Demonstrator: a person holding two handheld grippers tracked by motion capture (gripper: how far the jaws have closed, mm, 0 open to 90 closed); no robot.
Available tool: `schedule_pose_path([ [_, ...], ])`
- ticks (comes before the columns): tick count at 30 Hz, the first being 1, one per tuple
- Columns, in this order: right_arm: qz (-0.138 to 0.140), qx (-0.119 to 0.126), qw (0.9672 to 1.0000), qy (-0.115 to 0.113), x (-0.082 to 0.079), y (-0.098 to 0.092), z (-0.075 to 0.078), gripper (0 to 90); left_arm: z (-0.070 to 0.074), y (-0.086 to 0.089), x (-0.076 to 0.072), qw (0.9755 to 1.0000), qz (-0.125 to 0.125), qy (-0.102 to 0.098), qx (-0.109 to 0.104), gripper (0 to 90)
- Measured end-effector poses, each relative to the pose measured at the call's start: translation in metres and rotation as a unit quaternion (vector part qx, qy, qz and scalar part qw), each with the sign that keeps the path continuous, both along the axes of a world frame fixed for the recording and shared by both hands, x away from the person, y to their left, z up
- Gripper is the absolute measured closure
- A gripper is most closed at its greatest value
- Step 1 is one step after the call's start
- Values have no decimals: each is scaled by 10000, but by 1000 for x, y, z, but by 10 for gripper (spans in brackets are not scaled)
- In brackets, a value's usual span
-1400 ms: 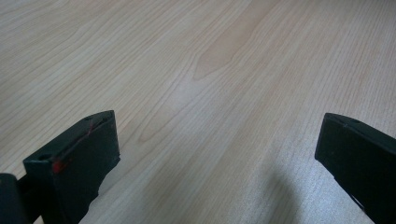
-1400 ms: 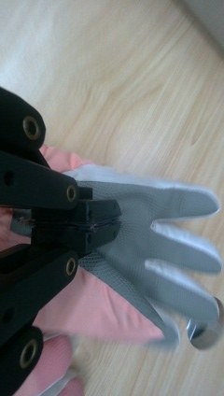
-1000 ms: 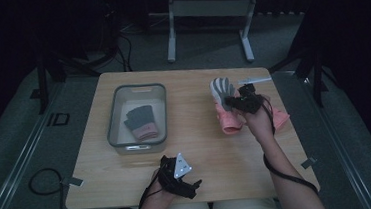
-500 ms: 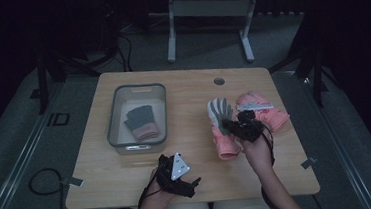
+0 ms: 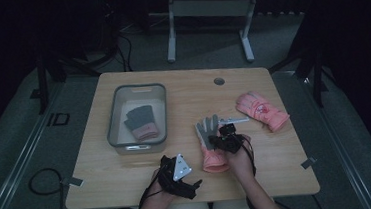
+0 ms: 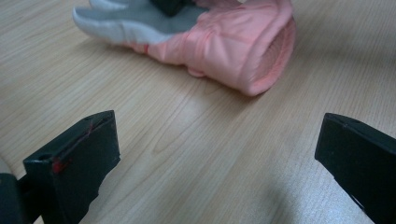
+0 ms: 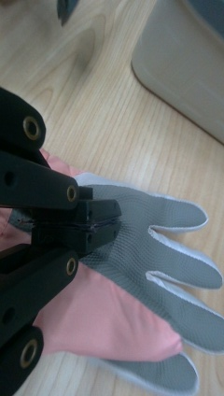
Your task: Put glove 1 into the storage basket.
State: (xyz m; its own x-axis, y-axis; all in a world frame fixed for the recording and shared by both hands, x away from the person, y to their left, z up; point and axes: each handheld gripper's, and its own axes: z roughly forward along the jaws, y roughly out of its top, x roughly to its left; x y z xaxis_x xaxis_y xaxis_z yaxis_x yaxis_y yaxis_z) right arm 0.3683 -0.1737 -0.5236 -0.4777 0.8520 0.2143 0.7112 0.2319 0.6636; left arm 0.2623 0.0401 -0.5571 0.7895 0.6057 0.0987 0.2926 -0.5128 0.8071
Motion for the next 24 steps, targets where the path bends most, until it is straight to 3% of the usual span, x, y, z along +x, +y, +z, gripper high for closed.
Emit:
schedule_pose_path([
  [9, -13, -44, 10000, 51, 5, 9, -15, 874, -1, 1, 0, 10000, 18, 22, -18, 0],
  [12, 32, -61, 10000, 1, 5, 9, -11, 824, -1, 1, 0, 10000, 8, 17, -2, 0],
  [15, 209, 7, 9995, -223, 1, 6, 7, 742, -1, 2, 0, 10000, 83, -16, -32, 0],
  [18, 344, 3, 9973, -643, -1, -7, 30, 706, 0, 5, 1, 9998, 153, -41, -84, 0],
  [20, 366, 41, 9968, -713, -1, -13, 36, 700, 0, 7, 3, 9998, 168, 17, -131, 0],
  [22, 470, -42, 9928, -1103, 6, -39, 52, 692, -1, 8, 4, 9998, 152, 62, -135, 0],
  [24, 457, -203, 9916, -1193, 13, -59, 57, 688, -2, 8, 4, 9998, 134, 71, -105, 0],
])
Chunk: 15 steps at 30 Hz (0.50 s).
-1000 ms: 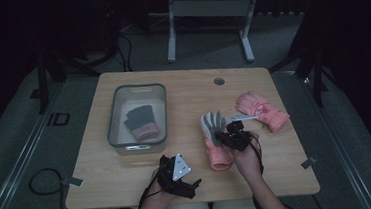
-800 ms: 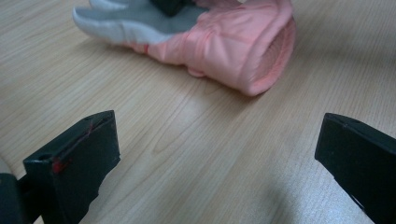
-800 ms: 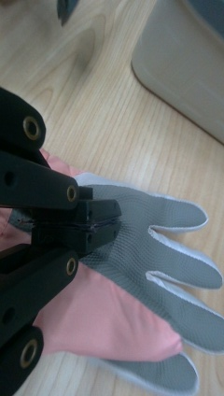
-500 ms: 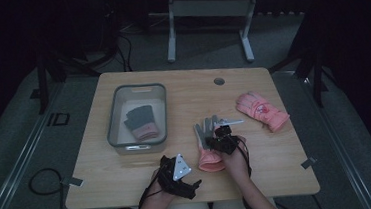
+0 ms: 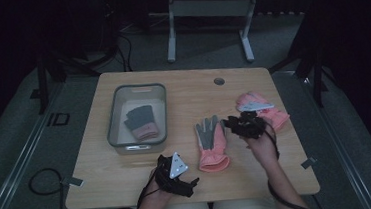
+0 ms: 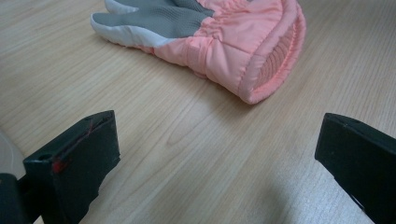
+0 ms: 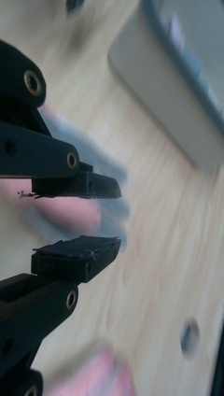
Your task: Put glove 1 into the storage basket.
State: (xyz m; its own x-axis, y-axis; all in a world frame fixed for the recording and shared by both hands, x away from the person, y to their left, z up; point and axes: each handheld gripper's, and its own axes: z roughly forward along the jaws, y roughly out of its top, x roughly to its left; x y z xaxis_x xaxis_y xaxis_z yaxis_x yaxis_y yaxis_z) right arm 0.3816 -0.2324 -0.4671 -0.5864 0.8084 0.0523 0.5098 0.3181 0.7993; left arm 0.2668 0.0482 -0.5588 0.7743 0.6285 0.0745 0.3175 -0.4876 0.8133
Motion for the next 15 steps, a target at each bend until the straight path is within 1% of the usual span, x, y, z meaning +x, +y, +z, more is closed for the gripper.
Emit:
schedule_pose_path([
  [1, 0, 0, 10000, 0, 0, 0, 0, 688, 0, 0, 0, 10000, 0, 0, 0, 0],
  [2, 29, -50, 9999, -87, 2, -8, 1, 682, 0, -1, 0, 10000, -10, 1, 6, 0],
  [3, -17, -171, 9998, -143, 12, -34, 1, 678, 0, -1, 0, 10000, -23, 0, 8, 0],
  [5, -35, -237, 9995, -220, 20, -53, 0, 662, 0, -1, 0, 10000, -29, 7, 4, 0],
  [6, -82, -259, 9994, -191, 24, -62, 0, 662, 0, -2, 0, 10000, -32, 17, 9, 0],
  [7, -82, -259, 9994, -191, 24, -62, 0, 662, 0, -2, 0, 10000, -32, 17, 9, 0],
  [8, -125, -366, 9991, -167, 28, -70, -1, 654, 0, -2, 0, 10000, -35, 6, 1, 0],
  [9, -177, -513, 9984, -168, 36, -84, -4, 631, 0, -2, 0, 10000, -37, 4, 2, 0],
  [10, -199, -541, 9983, -129, 40, -90, -4, 615, 0, -2, 0, 10000, -38, 4, 0, 0],
  [12, -314, -685, 9971, -114, 49, -102, -6, 588, 0, -2, 0, 10000, -47, 8, 9, 0],
  [14, -400, -683, 9968, -104, 58, -113, -8, 546, -1, -2, 0, 10000, -39, 12, -9, 0],
  [15, -444, -740, 9962, -97, 63, -118, -9, 538, -1, -2, 0, 10000, -42, 13, -12, 0],
])
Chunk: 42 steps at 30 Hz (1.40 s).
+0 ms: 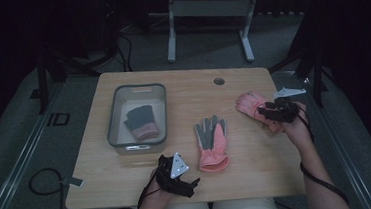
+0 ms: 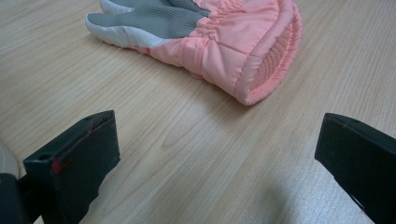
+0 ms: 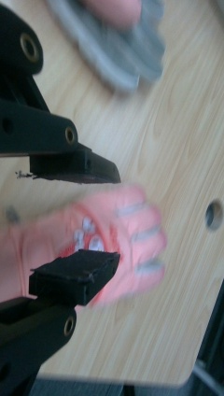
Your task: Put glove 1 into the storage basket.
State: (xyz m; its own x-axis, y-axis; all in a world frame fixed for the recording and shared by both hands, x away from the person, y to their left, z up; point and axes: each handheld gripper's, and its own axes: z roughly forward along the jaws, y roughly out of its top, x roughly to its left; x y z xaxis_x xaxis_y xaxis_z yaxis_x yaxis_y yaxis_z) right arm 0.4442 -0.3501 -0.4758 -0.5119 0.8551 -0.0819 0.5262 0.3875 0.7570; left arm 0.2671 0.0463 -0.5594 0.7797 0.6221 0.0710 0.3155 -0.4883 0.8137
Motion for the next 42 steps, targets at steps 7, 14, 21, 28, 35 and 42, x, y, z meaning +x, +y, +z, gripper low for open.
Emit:
schedule_pose_path([
  [7, -19, -348, 9992, 171, 27, -16, -13, 506, 0, 0, -1, 10000, -29, -20, -10, 0],
  [14, 24, -679, 9969, 384, 42, -19, -33, 477, 0, 0, -1, 10000, -36, 5, -5, 0],
  [21, 133, -881, 9946, 536, 52, -18, -47, 480, 0, 0, -1, 10000, -43, 0, -3, 0],
  [28, 75, -692, 9948, 745, 58, -18, -51, 628, 0, -1, -1, 10000, -73, 2, 3, 0],
  [35, -226, -646, 9943, 823, 56, -11, -48, 812, 0, -1, -1, 10000, -55, -5, -26, 0],
  [42, -832, -37, 9934, 788, 39, -10, -22, 857, 1, 3, 1, 10000, -2, -19, -96, 0],
])
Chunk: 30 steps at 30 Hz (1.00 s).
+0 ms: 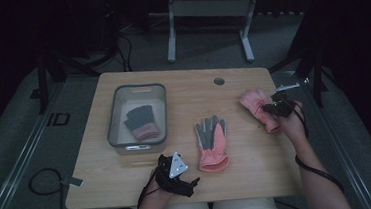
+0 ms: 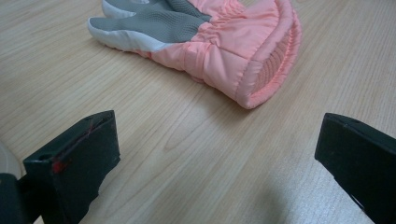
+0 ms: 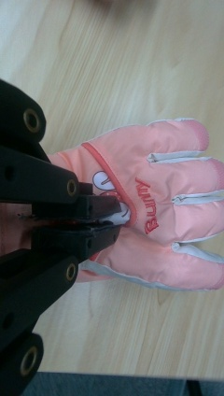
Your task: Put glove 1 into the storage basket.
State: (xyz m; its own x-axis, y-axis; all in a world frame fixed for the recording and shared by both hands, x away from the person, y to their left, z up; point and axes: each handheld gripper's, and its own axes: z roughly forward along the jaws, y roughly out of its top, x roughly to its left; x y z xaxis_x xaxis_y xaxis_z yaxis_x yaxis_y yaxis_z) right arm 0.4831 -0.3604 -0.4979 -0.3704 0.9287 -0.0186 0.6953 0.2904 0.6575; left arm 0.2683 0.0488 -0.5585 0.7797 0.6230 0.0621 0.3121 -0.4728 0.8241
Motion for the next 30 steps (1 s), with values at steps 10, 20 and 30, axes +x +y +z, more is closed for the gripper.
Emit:
schedule_pose_path([
  [10, -834, 808, 9918, -540, -70, 12, 49, 860, 0, 0, 1, 10000, -17, -11, -15, 0],
  [20, -1244, 1192, 9825, -703, -124, 35, 45, 865, 2, 0, -1, 9999, -10, -124, 27, 0],
  [30, -1593, 1018, 9807, -497, -141, 38, 9, 867, 3, 0, -3, 9999, 10, -152, 24, 0],
])
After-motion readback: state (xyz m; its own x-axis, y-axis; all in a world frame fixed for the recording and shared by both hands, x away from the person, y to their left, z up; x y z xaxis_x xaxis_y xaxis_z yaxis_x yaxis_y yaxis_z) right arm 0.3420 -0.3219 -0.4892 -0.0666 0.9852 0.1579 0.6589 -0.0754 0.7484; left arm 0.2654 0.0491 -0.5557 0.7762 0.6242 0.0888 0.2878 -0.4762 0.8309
